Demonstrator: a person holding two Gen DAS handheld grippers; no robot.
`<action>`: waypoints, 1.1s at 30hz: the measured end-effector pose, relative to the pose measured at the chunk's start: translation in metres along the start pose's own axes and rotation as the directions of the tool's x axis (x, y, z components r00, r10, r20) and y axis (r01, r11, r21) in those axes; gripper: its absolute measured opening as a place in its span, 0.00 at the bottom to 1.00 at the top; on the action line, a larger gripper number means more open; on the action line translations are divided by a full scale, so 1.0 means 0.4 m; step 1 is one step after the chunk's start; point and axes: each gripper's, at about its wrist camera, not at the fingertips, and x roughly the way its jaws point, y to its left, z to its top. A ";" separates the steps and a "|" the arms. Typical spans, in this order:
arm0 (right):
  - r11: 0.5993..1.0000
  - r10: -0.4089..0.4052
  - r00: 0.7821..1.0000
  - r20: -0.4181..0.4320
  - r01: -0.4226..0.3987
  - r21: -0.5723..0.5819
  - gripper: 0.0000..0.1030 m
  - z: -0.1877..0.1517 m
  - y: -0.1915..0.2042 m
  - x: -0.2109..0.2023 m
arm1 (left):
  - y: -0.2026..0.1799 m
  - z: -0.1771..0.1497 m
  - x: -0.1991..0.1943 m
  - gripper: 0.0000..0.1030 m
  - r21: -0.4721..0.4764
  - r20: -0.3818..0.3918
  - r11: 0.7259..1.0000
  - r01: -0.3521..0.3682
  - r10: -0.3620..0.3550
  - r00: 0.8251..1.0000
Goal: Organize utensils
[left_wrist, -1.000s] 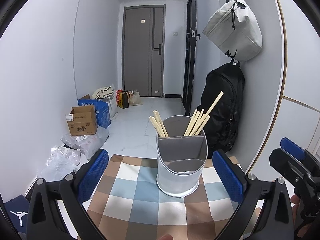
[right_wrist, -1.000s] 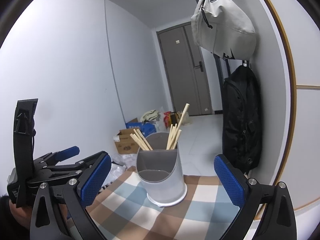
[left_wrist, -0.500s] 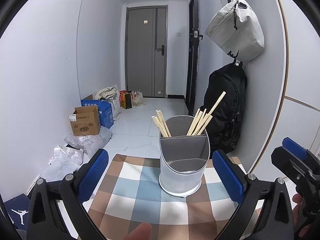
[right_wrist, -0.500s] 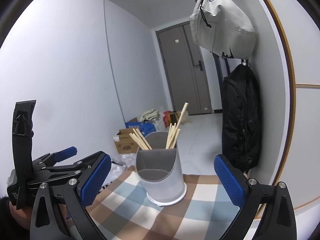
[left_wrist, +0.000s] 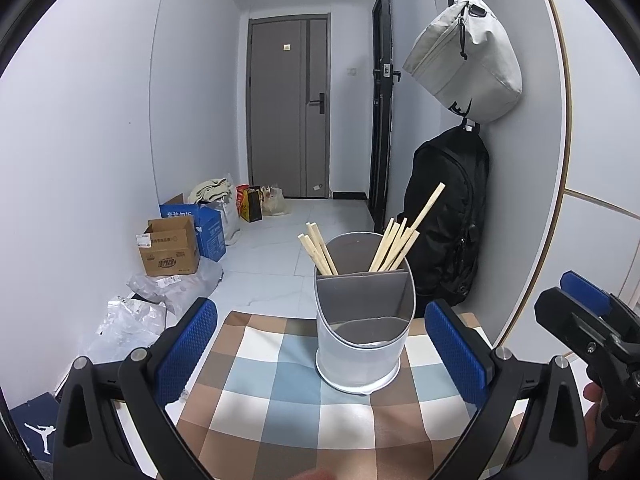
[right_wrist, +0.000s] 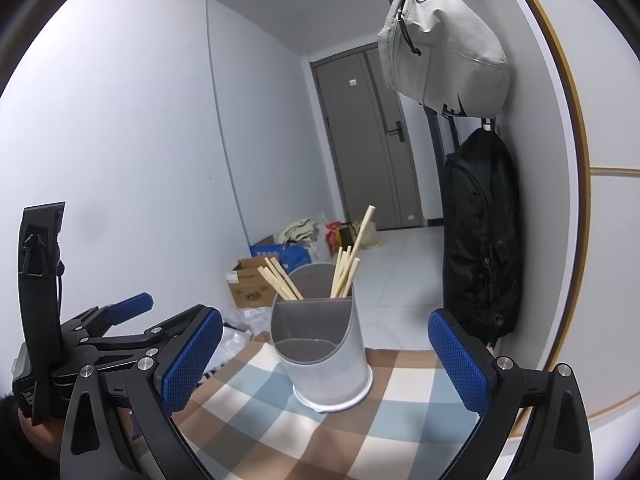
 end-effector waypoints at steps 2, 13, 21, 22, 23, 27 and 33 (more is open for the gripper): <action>1.000 -0.002 1.000 -0.001 0.002 -0.001 1.00 0.000 0.000 0.000 | 0.000 0.000 0.002 0.98 -0.001 -0.004 1.000 -0.003 0.003 1.000; 1.000 0.001 1.000 -0.006 -0.001 0.000 1.00 0.002 -0.002 -0.001 | -0.001 -0.004 0.003 0.98 0.002 -0.005 1.000 -0.011 0.011 1.000; 1.000 -0.012 1.000 0.000 0.012 0.010 1.00 0.004 -0.008 -0.001 | -0.006 -0.003 0.001 0.98 0.008 -0.004 1.000 -0.006 0.006 1.000; 1.000 -0.010 1.000 0.002 0.010 0.009 1.00 0.004 -0.008 -0.002 | -0.006 -0.003 0.000 0.98 0.010 -0.004 1.000 -0.006 0.006 1.000; 1.000 -0.008 1.000 0.005 0.008 0.008 1.00 0.003 -0.008 -0.003 | -0.006 -0.003 0.001 0.98 0.012 -0.004 1.000 -0.007 0.007 1.000; 1.000 -0.005 1.000 0.016 0.005 0.004 1.00 0.002 -0.005 -0.005 | -0.005 -0.004 0.002 0.98 0.008 -0.011 1.000 -0.002 0.002 1.000; 1.000 -0.004 1.000 0.012 0.003 0.019 1.00 0.004 -0.011 -0.006 | -0.005 -0.004 0.002 0.98 0.010 -0.011 1.000 0.002 -0.002 1.000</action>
